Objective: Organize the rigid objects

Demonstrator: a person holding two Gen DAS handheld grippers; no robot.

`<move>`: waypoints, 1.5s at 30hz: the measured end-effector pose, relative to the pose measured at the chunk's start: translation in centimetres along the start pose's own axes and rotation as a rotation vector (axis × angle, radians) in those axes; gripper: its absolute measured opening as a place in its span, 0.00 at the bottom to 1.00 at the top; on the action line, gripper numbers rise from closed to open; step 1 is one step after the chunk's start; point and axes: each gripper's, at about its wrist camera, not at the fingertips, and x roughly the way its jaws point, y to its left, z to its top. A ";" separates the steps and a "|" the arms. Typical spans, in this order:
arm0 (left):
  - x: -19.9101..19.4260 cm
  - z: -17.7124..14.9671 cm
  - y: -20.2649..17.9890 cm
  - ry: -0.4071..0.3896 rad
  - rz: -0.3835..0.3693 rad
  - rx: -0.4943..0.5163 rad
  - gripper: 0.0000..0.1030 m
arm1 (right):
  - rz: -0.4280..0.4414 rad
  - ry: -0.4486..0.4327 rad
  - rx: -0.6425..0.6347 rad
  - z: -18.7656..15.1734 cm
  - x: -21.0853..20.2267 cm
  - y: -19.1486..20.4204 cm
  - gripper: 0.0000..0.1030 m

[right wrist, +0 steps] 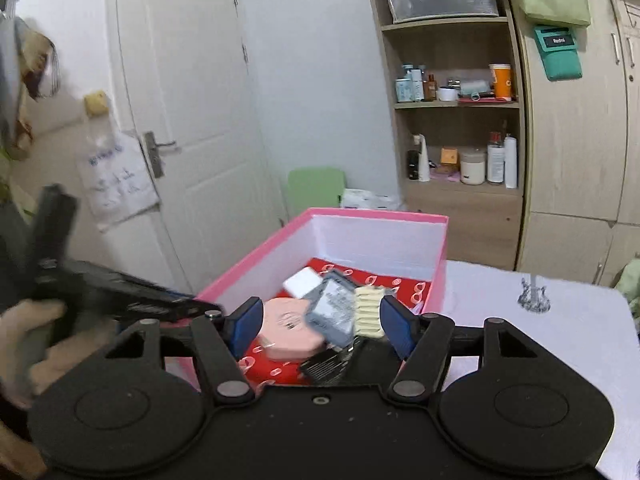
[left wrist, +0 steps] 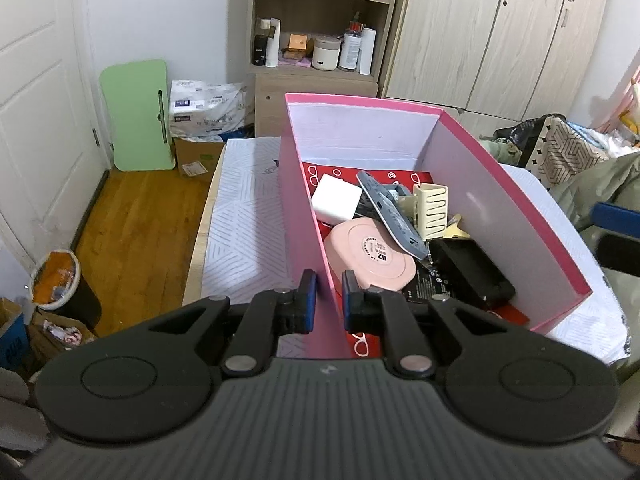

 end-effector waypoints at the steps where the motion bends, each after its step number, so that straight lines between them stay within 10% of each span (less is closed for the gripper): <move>1: 0.0 0.0 -0.1 -0.001 0.004 0.002 0.11 | -0.019 0.000 0.004 0.1 -0.3 0.1 0.68; 16: -1.5 0.0 -0.8 0.013 0.031 -0.010 0.11 | -0.045 0.007 0.062 -1.3 -2.0 -0.2 0.70; 36: -6.2 -2.1 -5.6 -0.080 0.225 -0.002 0.75 | -0.048 -0.019 0.162 -3.0 -3.9 -2.3 0.77; 45: -7.7 -2.8 -7.3 -0.122 0.217 -0.063 0.98 | -0.242 -0.011 0.066 -2.8 -5.0 -1.5 0.99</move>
